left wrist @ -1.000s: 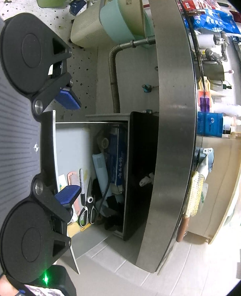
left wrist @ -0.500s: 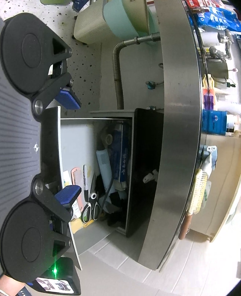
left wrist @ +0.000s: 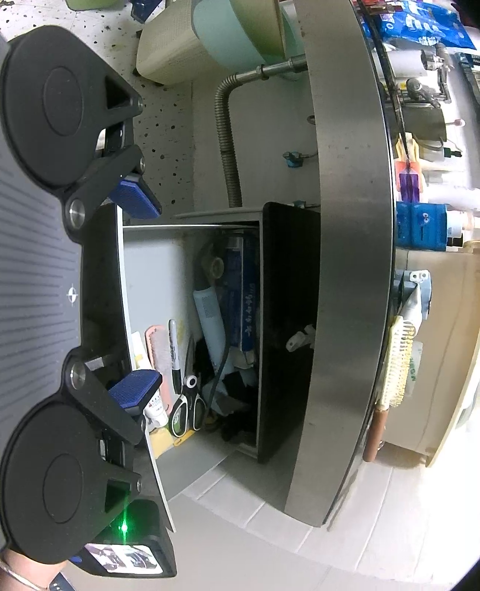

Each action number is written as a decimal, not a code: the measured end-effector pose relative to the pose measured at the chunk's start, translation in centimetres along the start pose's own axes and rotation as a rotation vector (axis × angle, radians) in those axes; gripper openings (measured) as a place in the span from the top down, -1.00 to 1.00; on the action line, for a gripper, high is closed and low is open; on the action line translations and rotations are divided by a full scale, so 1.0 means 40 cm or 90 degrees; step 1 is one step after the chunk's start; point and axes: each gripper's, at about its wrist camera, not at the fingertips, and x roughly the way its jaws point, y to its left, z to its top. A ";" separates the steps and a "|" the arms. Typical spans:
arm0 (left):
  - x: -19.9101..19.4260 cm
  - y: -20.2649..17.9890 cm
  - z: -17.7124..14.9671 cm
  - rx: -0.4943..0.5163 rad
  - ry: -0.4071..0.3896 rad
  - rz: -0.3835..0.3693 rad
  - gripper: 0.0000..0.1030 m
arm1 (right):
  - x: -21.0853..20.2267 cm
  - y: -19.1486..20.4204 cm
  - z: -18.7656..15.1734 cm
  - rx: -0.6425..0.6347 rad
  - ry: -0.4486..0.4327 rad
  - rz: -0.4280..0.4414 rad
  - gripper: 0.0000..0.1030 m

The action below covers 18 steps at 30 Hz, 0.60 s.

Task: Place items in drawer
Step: 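Release the drawer handle and bring the right gripper to the drawer front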

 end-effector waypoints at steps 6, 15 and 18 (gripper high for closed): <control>0.000 0.001 0.000 -0.001 0.001 0.001 -0.73 | 0.015 0.003 0.010 -0.001 -0.005 0.000 -0.46; -0.001 0.003 -0.001 -0.001 0.003 0.001 -0.73 | 0.031 0.006 0.024 -0.004 -0.007 0.000 -0.46; 0.005 0.002 0.004 0.001 0.004 0.001 -0.73 | 0.029 0.005 0.018 -0.004 -0.008 0.000 -0.46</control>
